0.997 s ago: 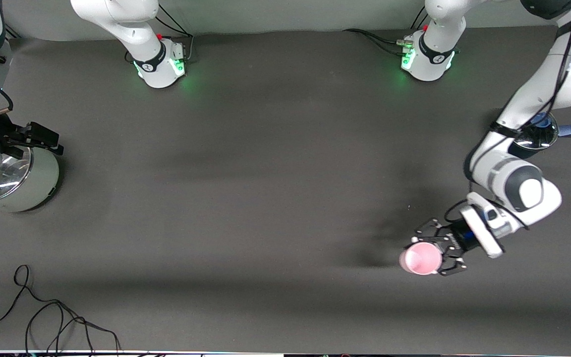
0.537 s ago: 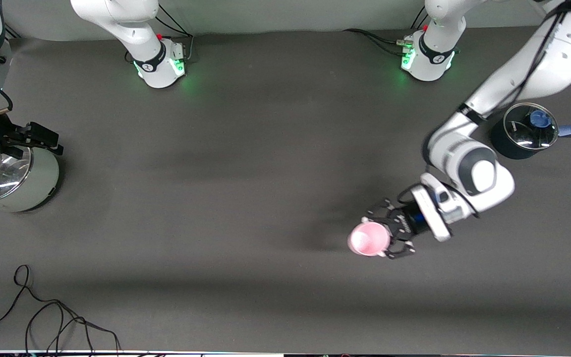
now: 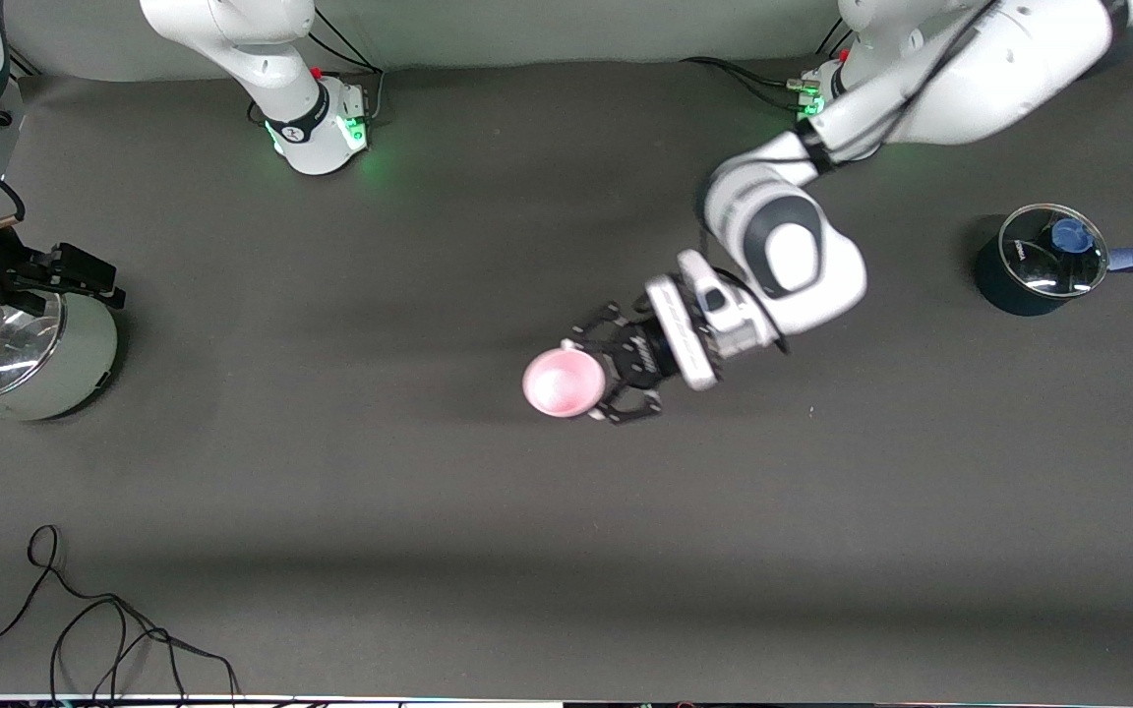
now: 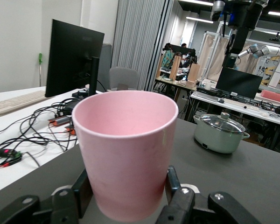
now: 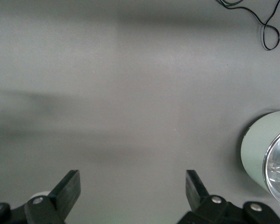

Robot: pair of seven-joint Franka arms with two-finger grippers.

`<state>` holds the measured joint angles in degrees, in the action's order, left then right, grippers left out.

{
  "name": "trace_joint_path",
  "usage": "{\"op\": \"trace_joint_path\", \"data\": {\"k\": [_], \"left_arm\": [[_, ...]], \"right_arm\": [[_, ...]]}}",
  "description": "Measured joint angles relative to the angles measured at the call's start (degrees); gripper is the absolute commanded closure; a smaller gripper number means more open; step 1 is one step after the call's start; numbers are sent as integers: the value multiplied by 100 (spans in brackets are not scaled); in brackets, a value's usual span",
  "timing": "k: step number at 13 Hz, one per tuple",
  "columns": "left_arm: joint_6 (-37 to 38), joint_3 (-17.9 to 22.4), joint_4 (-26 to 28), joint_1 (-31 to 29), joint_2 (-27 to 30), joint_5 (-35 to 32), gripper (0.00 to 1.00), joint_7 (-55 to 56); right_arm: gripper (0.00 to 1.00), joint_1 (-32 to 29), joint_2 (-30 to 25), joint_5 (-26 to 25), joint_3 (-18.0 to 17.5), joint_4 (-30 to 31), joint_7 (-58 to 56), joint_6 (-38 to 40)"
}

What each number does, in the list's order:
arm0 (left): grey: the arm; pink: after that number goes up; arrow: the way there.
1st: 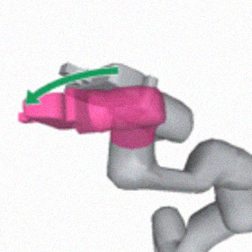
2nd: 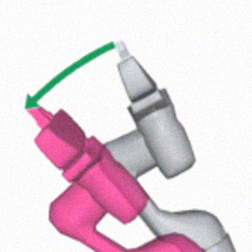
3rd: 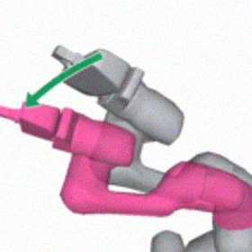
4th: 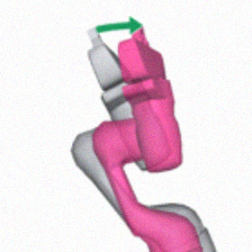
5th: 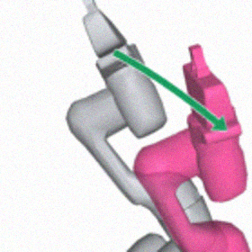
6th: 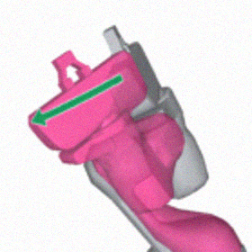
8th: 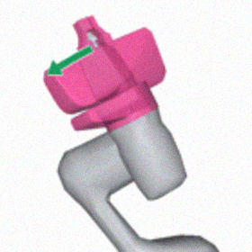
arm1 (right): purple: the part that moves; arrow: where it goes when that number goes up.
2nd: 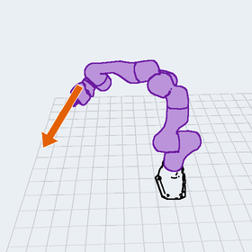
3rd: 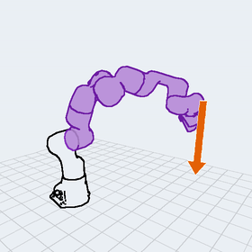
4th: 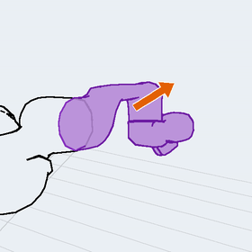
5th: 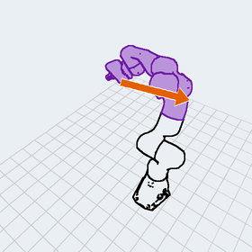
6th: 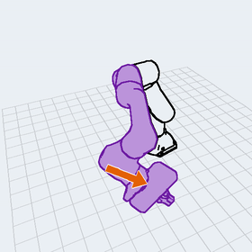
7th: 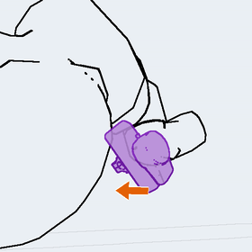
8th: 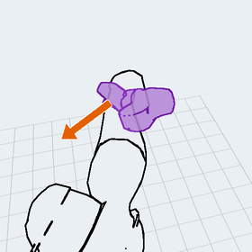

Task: Transfer pink cup from left to right arm
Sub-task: 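Lift the pink cup and carry it toward the table middle, then reach the right gripper toward the cup held by the left gripper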

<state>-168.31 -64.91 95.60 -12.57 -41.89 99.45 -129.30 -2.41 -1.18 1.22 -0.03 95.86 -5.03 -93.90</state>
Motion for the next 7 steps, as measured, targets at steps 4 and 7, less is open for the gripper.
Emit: {"op": "trace_joint_path", "data": {"k": [4,7], "left_arm": [[-577,-2,-435,673,1,113,100,49],[-592,70,-496,689,0,118,100,52]], "right_arm": [[0,44,50,649,-87,-10,1039,-18],[0,277,168,816,-182,-188,1974,-51]]}}
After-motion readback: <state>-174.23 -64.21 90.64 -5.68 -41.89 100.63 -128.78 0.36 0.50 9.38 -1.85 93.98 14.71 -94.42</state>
